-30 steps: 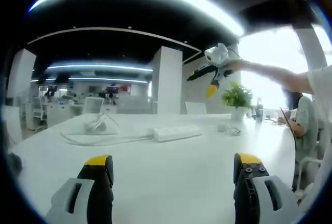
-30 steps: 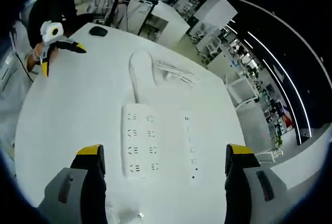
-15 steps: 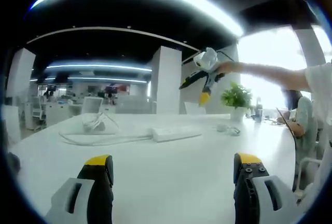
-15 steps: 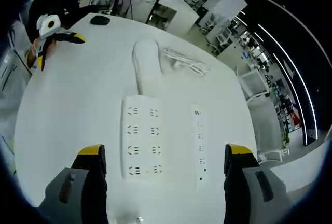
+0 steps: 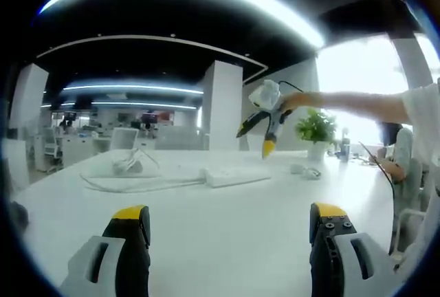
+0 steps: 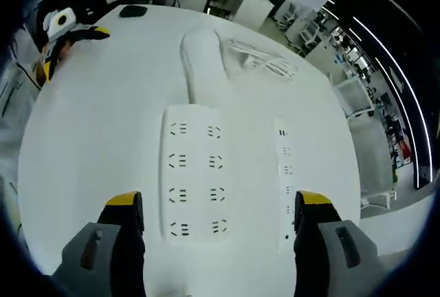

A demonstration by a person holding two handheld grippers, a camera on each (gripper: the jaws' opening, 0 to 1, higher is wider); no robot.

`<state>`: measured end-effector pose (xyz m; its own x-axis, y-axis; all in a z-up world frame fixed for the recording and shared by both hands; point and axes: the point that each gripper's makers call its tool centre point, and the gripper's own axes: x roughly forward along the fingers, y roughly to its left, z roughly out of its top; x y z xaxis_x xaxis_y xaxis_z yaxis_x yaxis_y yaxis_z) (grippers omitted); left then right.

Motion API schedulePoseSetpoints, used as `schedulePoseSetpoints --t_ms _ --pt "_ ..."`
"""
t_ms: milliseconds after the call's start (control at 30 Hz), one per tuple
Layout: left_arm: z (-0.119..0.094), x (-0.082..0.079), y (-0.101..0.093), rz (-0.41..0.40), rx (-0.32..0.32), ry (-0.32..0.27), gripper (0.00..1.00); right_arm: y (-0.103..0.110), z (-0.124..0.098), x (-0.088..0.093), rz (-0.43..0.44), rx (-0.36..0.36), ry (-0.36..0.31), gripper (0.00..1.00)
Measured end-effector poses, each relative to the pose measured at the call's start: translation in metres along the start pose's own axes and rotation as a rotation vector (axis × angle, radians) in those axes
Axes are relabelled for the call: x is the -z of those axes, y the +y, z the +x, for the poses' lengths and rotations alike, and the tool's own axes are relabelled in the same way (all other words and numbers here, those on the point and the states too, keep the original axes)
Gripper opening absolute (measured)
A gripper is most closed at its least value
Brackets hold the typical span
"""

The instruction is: Straighten the power strip on the desk, plug the charger into it

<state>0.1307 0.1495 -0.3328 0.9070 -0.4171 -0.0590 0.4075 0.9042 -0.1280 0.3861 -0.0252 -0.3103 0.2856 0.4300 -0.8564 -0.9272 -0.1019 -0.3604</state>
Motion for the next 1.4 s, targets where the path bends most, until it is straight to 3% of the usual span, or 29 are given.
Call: schedulePoseSetpoints --t_ms 500,667,1400 --pt "-0.001 0.002 0.000 0.000 -0.006 0.007 0.99 0.003 0.020 0.016 0.045 -0.064 0.035 0.88" --pt "-0.002 0.005 0.002 -0.002 -0.013 0.012 0.99 0.009 0.032 0.030 0.052 -0.088 0.077 0.88" --pt "-0.001 0.006 0.003 0.001 -0.014 0.019 0.99 0.025 0.043 0.040 0.127 -0.152 0.083 0.81"
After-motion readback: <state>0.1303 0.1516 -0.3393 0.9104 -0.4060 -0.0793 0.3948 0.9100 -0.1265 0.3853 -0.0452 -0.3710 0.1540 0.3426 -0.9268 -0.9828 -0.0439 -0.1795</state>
